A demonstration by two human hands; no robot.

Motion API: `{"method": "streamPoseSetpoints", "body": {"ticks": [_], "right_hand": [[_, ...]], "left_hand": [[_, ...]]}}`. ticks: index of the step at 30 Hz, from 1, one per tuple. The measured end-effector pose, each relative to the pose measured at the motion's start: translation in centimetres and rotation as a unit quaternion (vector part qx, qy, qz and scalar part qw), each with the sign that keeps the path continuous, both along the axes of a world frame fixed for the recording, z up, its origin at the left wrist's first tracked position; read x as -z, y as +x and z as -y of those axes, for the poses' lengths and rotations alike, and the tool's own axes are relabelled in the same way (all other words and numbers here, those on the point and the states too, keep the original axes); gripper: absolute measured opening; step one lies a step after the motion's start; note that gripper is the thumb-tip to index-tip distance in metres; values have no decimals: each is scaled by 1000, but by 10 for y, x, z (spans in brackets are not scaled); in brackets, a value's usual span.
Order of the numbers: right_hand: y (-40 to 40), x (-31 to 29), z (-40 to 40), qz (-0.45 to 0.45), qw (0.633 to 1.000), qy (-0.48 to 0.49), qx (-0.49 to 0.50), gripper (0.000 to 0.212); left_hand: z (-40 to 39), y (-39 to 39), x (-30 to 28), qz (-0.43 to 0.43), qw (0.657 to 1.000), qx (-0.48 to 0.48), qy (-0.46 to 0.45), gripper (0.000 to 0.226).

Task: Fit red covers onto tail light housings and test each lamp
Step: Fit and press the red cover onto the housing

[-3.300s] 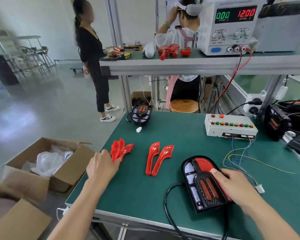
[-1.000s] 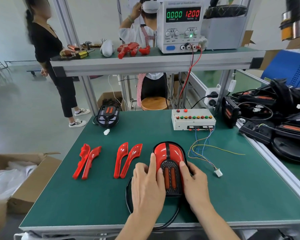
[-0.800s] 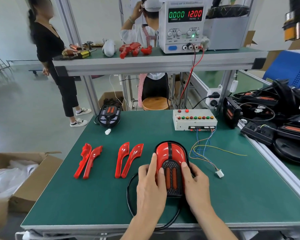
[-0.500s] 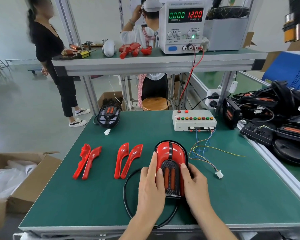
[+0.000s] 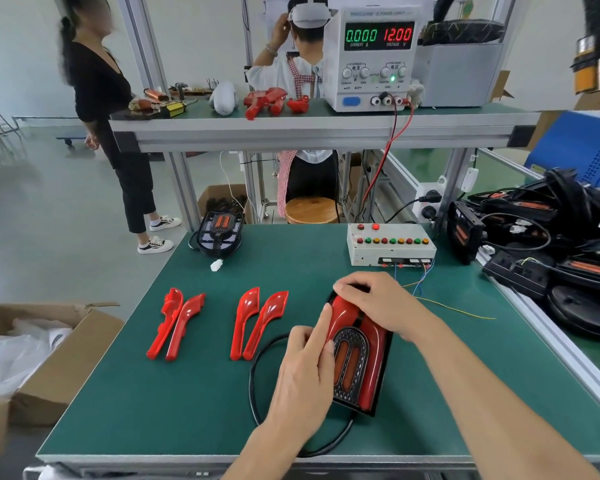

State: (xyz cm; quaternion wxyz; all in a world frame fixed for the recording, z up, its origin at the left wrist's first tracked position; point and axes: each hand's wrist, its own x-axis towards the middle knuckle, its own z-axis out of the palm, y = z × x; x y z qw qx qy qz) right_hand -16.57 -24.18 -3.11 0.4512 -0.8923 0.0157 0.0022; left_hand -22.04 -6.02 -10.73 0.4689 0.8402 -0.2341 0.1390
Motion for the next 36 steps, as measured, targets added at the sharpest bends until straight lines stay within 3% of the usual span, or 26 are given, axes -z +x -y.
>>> {"method": "streamPoseSetpoints", "body": {"ticks": [4,7,9,13,16,19,28,36], "right_hand": [[4,2,6,-9,998,60,-19,11],[3,10,7,6,996,92,1,7],[1,13,9,1,993,117,21,8],[-2,12,14,-23,987,153,45,10],[-2,10,14,-33,983,169,58,11],[-2,12,14,-36,979,186,73,11],[0,17,15,-47,968,217,113,18],[-3,7,14,-52,969,221,98,17]], "left_hand": [[-4,3,1,-16,1000,5,-3,56],[-6,6,1,-112,992,5,-61,62],[-10,10,2,-208,965,8,-159,61],[-13,13,3,-310,906,-32,-287,25],[-15,10,1,-373,884,-34,-279,36],[-16,8,-2,-416,876,23,-245,40],[-9,4,-4,-456,815,49,-354,30],[-12,8,0,-467,799,80,-369,29]]}}
